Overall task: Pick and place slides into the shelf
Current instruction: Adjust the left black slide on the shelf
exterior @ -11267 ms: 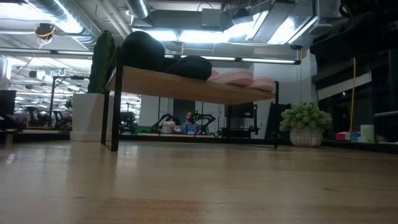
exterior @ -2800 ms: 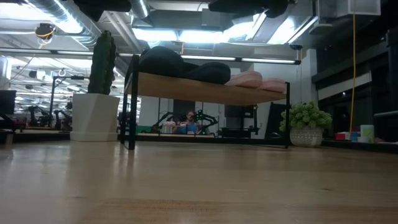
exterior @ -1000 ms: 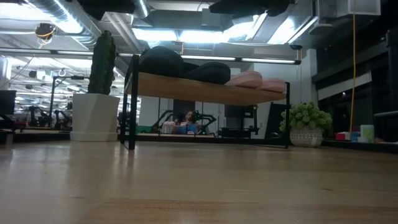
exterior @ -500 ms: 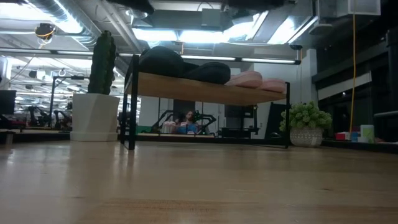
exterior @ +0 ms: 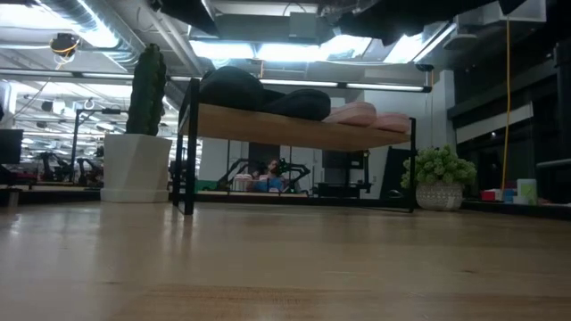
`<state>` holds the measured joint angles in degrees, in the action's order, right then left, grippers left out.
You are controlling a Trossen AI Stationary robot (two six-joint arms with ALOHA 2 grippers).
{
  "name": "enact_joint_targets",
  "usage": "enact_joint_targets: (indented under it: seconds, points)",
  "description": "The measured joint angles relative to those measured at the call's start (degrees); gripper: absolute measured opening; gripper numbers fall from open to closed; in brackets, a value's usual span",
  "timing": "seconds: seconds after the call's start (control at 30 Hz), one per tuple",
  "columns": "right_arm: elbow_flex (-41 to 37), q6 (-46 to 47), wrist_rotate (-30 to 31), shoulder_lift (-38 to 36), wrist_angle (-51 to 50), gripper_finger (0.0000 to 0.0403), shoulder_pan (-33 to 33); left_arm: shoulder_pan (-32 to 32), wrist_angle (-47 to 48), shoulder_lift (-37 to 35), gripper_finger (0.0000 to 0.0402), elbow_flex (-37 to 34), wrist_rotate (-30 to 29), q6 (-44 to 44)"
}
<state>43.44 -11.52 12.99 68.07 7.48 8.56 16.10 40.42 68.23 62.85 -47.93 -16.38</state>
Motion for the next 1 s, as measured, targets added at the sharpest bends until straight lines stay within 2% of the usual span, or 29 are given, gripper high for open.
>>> enact_joint_targets:
  seconds: [0.1,0.33,0.43,0.77,1.0]
  points:
    - [0.0,2.4,-0.01,0.02,0.09,0.0003,0.0,-0.91,0.1,0.0,0.0023,0.0,1.57,-1.35]
    - [0.02,5.13,0.02,0.04,-0.26,0.0002,0.0,-3.85,0.73,0.01,0.0097,0.0,1.28,-0.91]
    - [-0.21,5.5,0.97,0.09,-0.14,0.0002,0.0,-4.56,0.68,0.16,0.0118,0.0,0.48,2.29]
    - [-12.08,6.89,1.46,-0.07,18.22,0.0003,0.0,-8.09,0.72,4.58,0.0137,-0.07,-1.07,9.31]
    - [-12.85,7.42,1.46,-0.11,19.42,0.0004,0.0,-10.62,1.23,5.75,0.0138,-0.07,-1.36,9.75]
